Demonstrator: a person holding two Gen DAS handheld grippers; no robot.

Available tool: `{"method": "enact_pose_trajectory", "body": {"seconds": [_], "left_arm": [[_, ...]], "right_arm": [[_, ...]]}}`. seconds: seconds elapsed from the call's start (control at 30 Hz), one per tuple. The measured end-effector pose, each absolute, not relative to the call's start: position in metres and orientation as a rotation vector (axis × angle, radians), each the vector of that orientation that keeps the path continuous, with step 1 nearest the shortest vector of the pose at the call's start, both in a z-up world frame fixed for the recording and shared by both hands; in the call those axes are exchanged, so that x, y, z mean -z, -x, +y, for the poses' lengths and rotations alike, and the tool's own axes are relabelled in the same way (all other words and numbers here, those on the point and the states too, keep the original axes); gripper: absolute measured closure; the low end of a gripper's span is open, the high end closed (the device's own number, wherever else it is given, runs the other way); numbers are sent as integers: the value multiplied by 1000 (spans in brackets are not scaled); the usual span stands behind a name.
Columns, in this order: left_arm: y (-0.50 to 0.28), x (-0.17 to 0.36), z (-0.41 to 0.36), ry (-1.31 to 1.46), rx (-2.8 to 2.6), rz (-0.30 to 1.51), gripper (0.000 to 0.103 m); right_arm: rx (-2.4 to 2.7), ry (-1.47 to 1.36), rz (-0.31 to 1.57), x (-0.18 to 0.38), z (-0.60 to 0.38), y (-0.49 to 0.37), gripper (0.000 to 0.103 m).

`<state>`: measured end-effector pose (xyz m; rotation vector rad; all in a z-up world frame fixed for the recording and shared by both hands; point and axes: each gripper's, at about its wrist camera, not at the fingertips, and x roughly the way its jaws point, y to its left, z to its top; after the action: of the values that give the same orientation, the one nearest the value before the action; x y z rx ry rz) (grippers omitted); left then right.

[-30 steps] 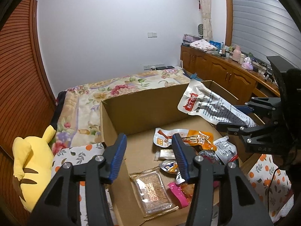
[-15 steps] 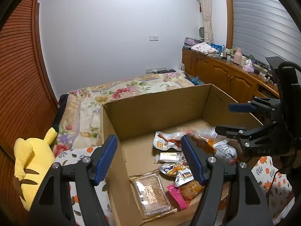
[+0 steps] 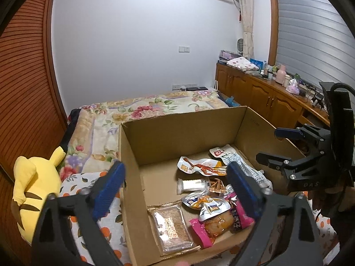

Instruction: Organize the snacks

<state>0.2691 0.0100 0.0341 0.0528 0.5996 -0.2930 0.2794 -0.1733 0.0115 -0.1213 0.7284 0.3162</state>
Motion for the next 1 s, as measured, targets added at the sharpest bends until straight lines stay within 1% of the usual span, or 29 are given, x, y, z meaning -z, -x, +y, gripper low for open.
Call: {"method": "enact_pose_trajectory", "body": {"seconds": [0.33, 0.7, 1.0], "left_arm": [[-253, -35, 2, -70, 266, 592, 3], [-214, -50, 5, -41, 210, 497, 3], [-180, -65, 7, -34, 173, 464, 3]], "right_arm": [[-281, 57, 673, -19, -182, -262, 9], [-252, 27, 617, -36, -187, -232, 8], [-231, 8, 567, -52, -186, -200, 8]]}}
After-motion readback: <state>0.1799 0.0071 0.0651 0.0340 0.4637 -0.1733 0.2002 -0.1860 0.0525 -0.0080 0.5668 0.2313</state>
